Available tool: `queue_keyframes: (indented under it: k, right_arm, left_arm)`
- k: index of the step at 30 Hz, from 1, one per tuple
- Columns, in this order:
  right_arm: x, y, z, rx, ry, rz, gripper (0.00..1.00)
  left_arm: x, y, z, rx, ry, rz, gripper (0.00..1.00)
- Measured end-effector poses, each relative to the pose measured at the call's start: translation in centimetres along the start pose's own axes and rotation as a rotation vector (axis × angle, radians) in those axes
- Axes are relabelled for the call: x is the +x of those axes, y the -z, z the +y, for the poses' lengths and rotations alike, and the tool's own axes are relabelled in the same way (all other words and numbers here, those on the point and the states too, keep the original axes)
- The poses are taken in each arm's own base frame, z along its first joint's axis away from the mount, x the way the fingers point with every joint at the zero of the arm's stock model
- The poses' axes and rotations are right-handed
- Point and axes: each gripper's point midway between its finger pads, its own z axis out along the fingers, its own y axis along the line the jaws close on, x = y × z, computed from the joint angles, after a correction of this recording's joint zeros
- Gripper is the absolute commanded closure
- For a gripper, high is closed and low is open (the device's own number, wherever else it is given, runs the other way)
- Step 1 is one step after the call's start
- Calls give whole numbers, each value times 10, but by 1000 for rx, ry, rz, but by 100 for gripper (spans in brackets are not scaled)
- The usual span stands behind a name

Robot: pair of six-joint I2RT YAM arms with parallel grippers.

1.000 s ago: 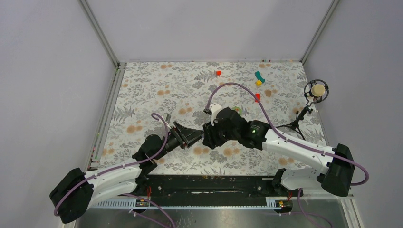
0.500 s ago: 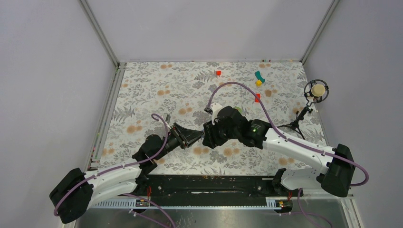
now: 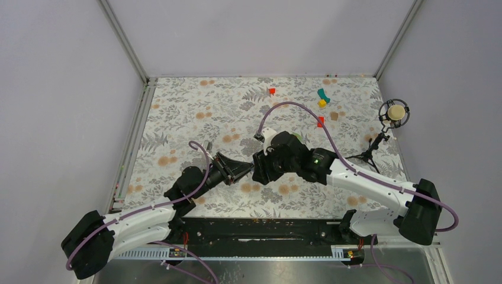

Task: Sort the pills into containers
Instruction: Adjust the pill container.

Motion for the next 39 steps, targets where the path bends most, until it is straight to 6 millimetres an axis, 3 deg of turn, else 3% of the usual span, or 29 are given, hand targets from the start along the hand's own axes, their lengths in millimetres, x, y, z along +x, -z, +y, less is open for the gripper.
queue_keyframes:
  k: [9, 16, 32, 36, 39]
  right_arm:
    - [-7, 3, 10, -70, -55, -19, 14]
    - [-13, 15, 9, -121, -121, -70, 5]
    - [-23, 53, -3, -236, -435, -310, 7]
    - [-27, 54, 2, -278, -478, -333, 13]
    - [-26, 54, 8, -327, -493, -335, 24]
  left_arm:
    - [-2, -1, 4, -17, -37, -4, 100]
    - [-6, -1, 3, -10, -51, -13, 100]
    - [1, 0, -7, 40, -98, 40, 100]
    - [4, 0, -15, 65, -96, 58, 100]
    - [6, 1, -21, 83, -81, 73, 100]
